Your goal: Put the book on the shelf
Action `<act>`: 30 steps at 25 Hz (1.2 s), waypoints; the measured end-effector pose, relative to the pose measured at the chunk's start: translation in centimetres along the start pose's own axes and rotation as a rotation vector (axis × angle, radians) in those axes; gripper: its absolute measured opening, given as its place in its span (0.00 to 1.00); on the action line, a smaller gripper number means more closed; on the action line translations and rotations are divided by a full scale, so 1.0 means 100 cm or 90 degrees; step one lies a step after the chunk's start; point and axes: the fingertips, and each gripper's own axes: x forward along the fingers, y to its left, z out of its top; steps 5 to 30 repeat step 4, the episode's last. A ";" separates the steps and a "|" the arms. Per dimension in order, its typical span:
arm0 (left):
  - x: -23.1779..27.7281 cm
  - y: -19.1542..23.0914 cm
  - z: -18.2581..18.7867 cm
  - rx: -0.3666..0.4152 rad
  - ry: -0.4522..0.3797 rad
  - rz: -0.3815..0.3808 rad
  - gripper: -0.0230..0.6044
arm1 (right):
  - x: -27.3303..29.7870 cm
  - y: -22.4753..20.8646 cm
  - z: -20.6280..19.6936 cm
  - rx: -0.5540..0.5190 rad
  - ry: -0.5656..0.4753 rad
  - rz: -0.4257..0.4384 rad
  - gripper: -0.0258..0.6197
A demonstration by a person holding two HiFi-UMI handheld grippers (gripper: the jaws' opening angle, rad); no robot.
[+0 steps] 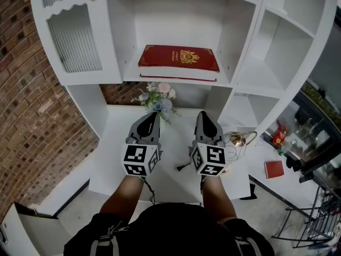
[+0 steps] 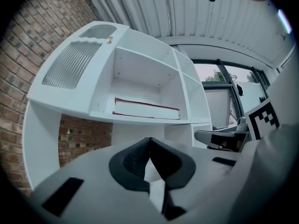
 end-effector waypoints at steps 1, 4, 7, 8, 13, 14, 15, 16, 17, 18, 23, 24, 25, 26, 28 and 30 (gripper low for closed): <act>0.000 -0.001 0.000 -0.003 0.000 -0.002 0.06 | -0.001 0.000 0.000 0.002 -0.001 -0.001 0.06; 0.000 -0.004 0.001 -0.014 0.002 -0.012 0.06 | -0.002 -0.001 0.001 0.005 -0.004 -0.004 0.06; 0.000 -0.004 0.001 -0.014 0.002 -0.012 0.06 | -0.002 -0.001 0.001 0.005 -0.004 -0.004 0.06; 0.000 -0.004 0.001 -0.014 0.002 -0.012 0.06 | -0.002 -0.001 0.001 0.005 -0.004 -0.004 0.06; 0.000 -0.004 0.001 -0.014 0.002 -0.012 0.06 | -0.002 -0.001 0.001 0.005 -0.004 -0.004 0.06; 0.000 -0.004 0.001 -0.014 0.002 -0.012 0.06 | -0.002 -0.001 0.001 0.005 -0.004 -0.004 0.06; 0.000 -0.004 0.001 -0.014 0.002 -0.012 0.06 | -0.002 -0.001 0.001 0.005 -0.004 -0.004 0.06; 0.000 -0.004 0.001 -0.014 0.002 -0.012 0.06 | -0.002 -0.001 0.001 0.005 -0.004 -0.004 0.06; 0.000 -0.004 0.001 -0.014 0.002 -0.012 0.06 | -0.002 -0.001 0.001 0.005 -0.004 -0.004 0.06; 0.000 -0.004 0.001 -0.014 0.002 -0.012 0.06 | -0.002 -0.001 0.001 0.005 -0.004 -0.004 0.06; 0.000 -0.004 0.001 -0.014 0.002 -0.012 0.06 | -0.002 -0.001 0.001 0.005 -0.004 -0.004 0.06; 0.000 -0.004 0.001 -0.014 0.002 -0.012 0.06 | -0.002 -0.001 0.001 0.005 -0.004 -0.004 0.06; 0.000 -0.004 0.001 -0.014 0.002 -0.012 0.06 | -0.002 -0.001 0.001 0.005 -0.004 -0.004 0.06; 0.000 -0.004 0.001 -0.014 0.002 -0.012 0.06 | -0.002 -0.001 0.001 0.005 -0.004 -0.004 0.06; 0.000 -0.004 0.001 -0.014 0.002 -0.012 0.06 | -0.002 -0.001 0.001 0.005 -0.004 -0.004 0.06; 0.000 -0.004 0.001 -0.014 0.002 -0.012 0.06 | -0.002 -0.001 0.001 0.005 -0.004 -0.004 0.06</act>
